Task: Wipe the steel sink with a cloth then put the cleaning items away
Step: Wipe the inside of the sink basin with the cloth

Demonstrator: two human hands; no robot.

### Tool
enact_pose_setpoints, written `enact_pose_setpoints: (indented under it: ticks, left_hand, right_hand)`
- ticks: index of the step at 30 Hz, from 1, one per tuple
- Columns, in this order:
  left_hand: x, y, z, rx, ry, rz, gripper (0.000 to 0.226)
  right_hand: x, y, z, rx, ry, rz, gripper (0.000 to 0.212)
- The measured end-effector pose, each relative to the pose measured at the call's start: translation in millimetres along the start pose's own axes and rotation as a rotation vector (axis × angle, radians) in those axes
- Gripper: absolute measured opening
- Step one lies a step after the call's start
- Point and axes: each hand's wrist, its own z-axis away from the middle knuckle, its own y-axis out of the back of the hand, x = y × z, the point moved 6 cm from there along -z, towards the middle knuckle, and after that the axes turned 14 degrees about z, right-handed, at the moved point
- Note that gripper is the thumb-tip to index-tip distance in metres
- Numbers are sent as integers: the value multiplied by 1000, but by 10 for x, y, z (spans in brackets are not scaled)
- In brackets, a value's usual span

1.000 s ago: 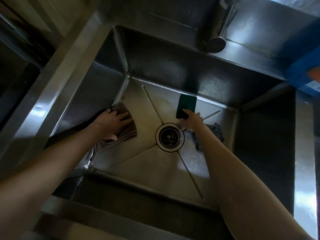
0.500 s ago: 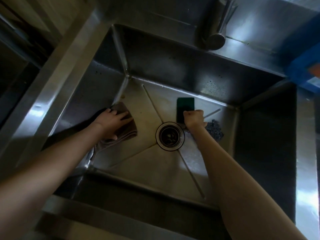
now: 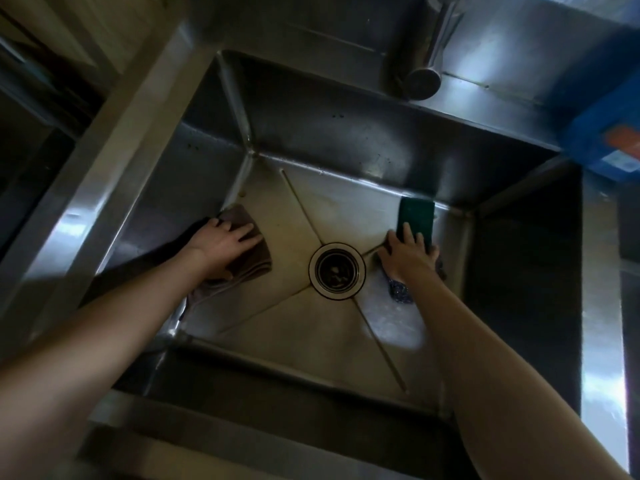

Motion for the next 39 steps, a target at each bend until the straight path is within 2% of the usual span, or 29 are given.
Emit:
enact_pose_setpoints:
  ticks: [2, 4, 9, 11, 14, 17, 23, 27, 34, 39]
  left_hand:
    - [3, 14, 3, 1, -2, -9, 97]
    - [-1, 7, 3, -11, 1, -6, 96]
    - [-19, -30, -15, -14, 3, -28, 101]
    - [-46, -47, -20, -34, -3, -70, 107]
    - [-48, -90, -24, -50, -20, -140, 114]
    - [-60, -142, -36, -32, -3, -73, 113]
    - [-83, -112, -123, 37, 100, 189, 117]
    - [-36, -161, -177, 90, 213, 330, 111]
    - [15, -348, -182, -40, 149, 466, 107]
    - [-67, -209, -395, -3, 181, 535, 112]
  right_hand:
    - [60, -15, 21, -3, -45, 2, 63]
    - [30, 36, 58, 61, -32, 34, 67]
    - [-476, 66, 251, 191, 243, 75, 90]
    - [-635, -25, 315, 152, 320, 90, 102]
    - [-685, -204, 325, 32, 337, 130, 118]
    - [-623, -288, 312, 13, 327, 199, 128]
    - [-620, -340, 342, 13, 295, 217, 137]
    - [-692, -364, 345, 10, 260, 232, 139]
    - [-723, -344, 360, -15, 252, 211, 141]
    - [-786, -339, 339, -42, 226, 256, 141]
